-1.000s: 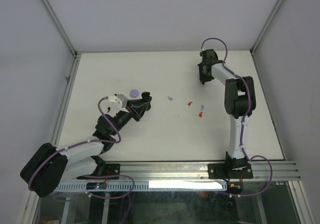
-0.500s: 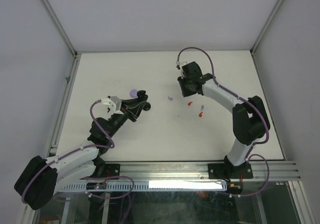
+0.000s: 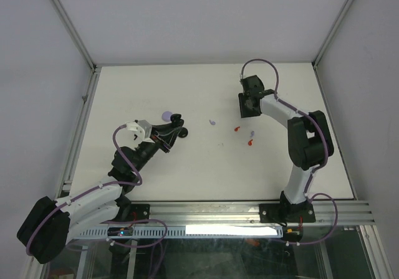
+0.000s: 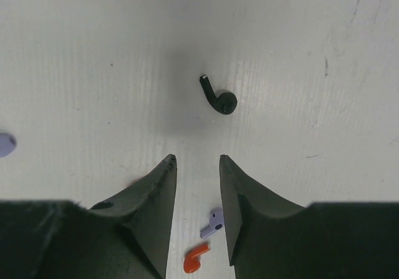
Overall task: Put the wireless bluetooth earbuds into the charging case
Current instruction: Pick up the earbud from the center of the board.
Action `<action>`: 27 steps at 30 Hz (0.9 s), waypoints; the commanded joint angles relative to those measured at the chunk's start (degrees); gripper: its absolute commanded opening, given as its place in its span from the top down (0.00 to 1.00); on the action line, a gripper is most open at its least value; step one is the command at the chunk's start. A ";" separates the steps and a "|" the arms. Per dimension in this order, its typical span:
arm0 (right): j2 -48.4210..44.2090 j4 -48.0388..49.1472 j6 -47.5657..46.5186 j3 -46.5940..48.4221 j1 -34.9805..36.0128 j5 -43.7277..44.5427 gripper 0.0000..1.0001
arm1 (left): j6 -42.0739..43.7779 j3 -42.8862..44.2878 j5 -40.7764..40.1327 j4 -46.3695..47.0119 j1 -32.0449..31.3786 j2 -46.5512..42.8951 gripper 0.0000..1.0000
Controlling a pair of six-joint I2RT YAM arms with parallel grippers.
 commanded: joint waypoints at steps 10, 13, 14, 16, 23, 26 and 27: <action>7.41 1.81 0.76 4.65 -2.35 -2.07 0.62 | 0.87 1.18 0.26 1.80 0.11 1.48 1.00; 8.71 2.25 0.85 5.81 -3.12 -2.77 0.60 | 1.04 1.45 0.39 1.80 0.11 1.65 1.00; 9.24 2.19 0.81 6.27 -3.35 -2.98 0.60 | 1.08 1.55 0.41 1.83 0.10 1.69 1.00; 10.31 2.09 0.77 7.37 -3.75 -3.78 0.58 | 1.12 1.71 0.37 1.73 0.13 1.73 1.00; 13.61 1.36 0.33 11.43 -4.63 -7.46 0.58 | 1.28 1.99 0.58 1.41 0.13 1.62 1.00; 14.32 0.90 -0.26 12.97 -4.60 -9.38 0.58 | 1.25 2.24 0.89 1.36 0.14 1.53 1.00; 14.50 0.94 -0.47 13.32 -4.64 -10.17 0.58 | 1.26 2.31 1.02 1.42 0.13 1.57 1.00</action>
